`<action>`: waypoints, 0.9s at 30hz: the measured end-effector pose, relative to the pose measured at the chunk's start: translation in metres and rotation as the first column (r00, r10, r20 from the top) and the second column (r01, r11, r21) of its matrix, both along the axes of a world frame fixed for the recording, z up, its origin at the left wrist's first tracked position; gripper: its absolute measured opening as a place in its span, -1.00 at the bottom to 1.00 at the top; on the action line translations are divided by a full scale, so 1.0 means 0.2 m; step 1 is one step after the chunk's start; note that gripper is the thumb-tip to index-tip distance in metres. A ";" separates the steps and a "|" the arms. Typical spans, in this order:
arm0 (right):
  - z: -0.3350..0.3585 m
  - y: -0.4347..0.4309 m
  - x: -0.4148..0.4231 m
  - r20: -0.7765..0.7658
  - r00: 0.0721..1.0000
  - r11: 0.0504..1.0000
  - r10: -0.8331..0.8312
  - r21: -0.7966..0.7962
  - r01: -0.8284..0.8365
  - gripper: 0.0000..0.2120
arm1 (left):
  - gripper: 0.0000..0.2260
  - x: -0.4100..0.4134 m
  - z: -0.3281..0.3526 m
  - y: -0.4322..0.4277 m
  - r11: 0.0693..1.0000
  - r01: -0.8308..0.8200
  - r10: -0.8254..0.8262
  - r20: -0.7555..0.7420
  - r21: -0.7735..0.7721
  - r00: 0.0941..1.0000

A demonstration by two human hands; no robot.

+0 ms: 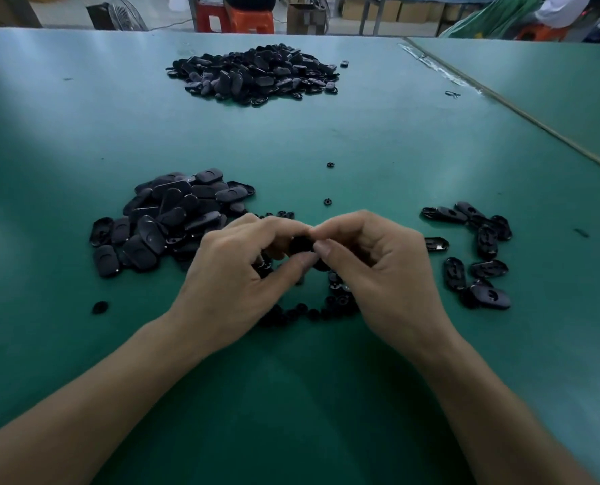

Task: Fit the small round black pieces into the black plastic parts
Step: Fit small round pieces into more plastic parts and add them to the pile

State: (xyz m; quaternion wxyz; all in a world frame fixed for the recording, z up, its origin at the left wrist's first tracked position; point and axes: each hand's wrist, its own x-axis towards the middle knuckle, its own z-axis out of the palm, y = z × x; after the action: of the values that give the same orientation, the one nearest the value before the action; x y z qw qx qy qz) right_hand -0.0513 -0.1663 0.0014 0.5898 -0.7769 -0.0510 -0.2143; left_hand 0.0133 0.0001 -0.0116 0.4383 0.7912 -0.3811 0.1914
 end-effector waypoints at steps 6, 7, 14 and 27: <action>-0.01 0.00 0.00 -0.050 0.997 0.995 -0.057 -0.082 0.053 -0.81 | -0.93 0.00 0.02 0.00 0.990 0.023 -0.047 -0.169 -0.140 0.985; -0.02 0.00 0.00 -0.071 0.996 0.992 -0.055 -0.115 0.046 -0.83 | -0.93 0.00 0.02 0.00 0.988 0.013 -0.043 -0.195 -0.153 0.980; -0.01 0.01 0.00 -0.083 0.996 0.999 -0.035 -0.027 0.033 -0.87 | -0.93 -0.01 0.04 0.00 0.980 -0.003 -0.053 -0.280 -0.198 0.959; -0.03 0.00 0.00 -0.070 0.975 0.974 -0.213 -0.091 0.206 -0.83 | -0.87 0.01 0.03 0.00 0.979 -0.023 -0.048 -0.332 -0.204 0.942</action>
State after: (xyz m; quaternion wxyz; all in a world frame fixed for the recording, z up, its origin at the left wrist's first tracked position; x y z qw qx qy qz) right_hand -0.0507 -0.1663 -0.0045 0.5327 -0.8097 0.0457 -0.2420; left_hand 0.0158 0.0001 -0.0049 0.5772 0.7603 -0.2842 0.0895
